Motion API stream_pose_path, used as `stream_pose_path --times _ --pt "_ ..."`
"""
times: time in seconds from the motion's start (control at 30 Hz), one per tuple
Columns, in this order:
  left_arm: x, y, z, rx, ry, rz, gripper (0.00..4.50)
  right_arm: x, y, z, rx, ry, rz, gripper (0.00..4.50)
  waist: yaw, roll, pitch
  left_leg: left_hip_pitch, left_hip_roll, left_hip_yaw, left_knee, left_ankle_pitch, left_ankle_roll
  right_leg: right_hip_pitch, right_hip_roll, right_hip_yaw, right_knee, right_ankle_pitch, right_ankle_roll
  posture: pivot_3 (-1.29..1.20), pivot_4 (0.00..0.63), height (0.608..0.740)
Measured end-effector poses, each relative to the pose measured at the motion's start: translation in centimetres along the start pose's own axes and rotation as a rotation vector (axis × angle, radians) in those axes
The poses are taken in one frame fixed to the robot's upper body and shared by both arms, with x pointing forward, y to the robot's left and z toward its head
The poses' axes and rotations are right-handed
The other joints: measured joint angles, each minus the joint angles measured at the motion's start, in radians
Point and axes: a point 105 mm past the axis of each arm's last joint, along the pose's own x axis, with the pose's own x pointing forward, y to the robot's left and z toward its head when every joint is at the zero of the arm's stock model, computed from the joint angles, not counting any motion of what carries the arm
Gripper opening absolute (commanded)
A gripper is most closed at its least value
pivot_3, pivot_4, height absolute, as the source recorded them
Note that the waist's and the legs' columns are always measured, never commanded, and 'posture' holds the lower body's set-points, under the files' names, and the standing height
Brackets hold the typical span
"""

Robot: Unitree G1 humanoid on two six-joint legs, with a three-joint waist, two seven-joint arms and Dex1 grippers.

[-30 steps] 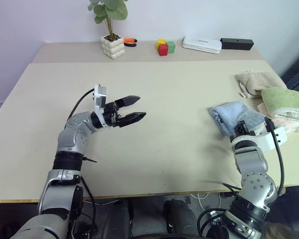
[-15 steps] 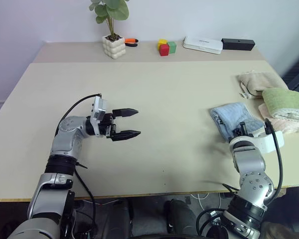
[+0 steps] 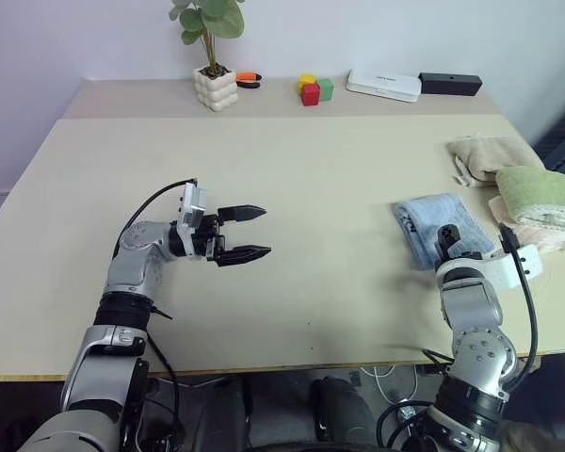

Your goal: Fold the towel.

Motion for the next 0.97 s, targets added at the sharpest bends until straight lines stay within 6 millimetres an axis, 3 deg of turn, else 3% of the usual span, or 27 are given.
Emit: stream_pose_path --times 0.1,0.27,0.37,0.47,0.53,0.63,0.77,0.87,0.97 --pt "0.2 0.0 0.0 -0.003 -0.008 0.003 4.50 0.1 -1.2 1.1 -0.080 -0.053 -0.060 4.47 0.000 0.000 0.000 0.000 0.000 0.000 0.000 0.000 0.000 0.000 0.000 0.000 0.000 0.000 -0.001 0.00 0.150 0.735" --pt "0.3 0.1 -0.1 0.007 -0.012 0.011 4.50 0.3 -1.8 4.6 -0.249 -0.211 -0.099 4.47 0.000 0.000 0.000 0.000 0.000 0.000 0.000 0.000 0.000 0.000 0.000 0.000 0.000 0.000 -0.001 0.00 0.150 0.735" --pt "0.2 0.2 -0.1 0.009 -0.013 0.016 4.50 0.3 0.8 6.2 -0.351 -0.294 0.008 4.47 -0.004 0.000 0.000 0.000 0.000 0.000 0.000 0.000 0.000 0.000 0.000 0.000 0.000 0.000 0.000 0.00 0.150 0.735" --pt "0.2 0.3 0.0 0.019 -0.015 0.031 4.50 -0.2 6.3 6.8 -0.448 -0.357 0.261 4.47 -0.007 0.000 0.000 0.000 0.000 0.000 0.000 0.000 0.000 0.000 0.001 0.000 0.000 0.000 0.000 0.00 0.150 0.735" --pt "0.0 0.4 0.1 0.028 -0.014 0.044 4.50 -1.4 10.7 5.3 -0.527 -0.328 0.525 4.47 -0.005 0.000 0.000 0.000 0.000 -0.001 0.000 0.000 0.000 0.000 0.002 0.000 0.000 0.000 0.001 0.00 0.150 0.735" --pt "-0.8 0.7 0.3 0.039 -0.004 0.077 4.50 -4.3 14.6 1.3 -0.660 -0.177 0.943 4.47 0.002 0.000 0.000 0.000 0.001 -0.001 0.000 -0.001 0.001 0.000 0.002 0.000 -0.001 0.000 0.001 0.00 0.150 0.735" --pt "-2.9 0.9 0.2 0.058 0.019 0.152 4.50 -7.2 14.8 -1.3 -0.802 -0.023 1.292 4.47 0.008 0.000 0.000 -0.002 0.000 0.000 0.002 -0.001 0.002 0.001 0.000 0.000 -0.002 0.000 0.001 0.00 0.150 0.735" --pt "-4.5 0.9 -0.1 0.067 0.029 0.228 4.50 -8.4 14.4 -1.8 -0.902 0.013 1.437 4.47 0.006 0.000 0.000 -0.002 0.000 0.000 0.003 -0.001 0.002 0.001 0.000 0.000 -0.001 0.000 0.001 0.00 0.150 0.735" --pt "-5.4 0.2 0.1 0.097 0.026 0.281 4.50 -9.0 14.6 -3.5 -0.953 0.048 1.527 4.47 0.001 0.000 0.000 -0.001 0.000 0.000 0.003 -0.001 0.002 0.001 0.000 0.000 -0.001 0.000 0.001 0.00 0.150 0.735"
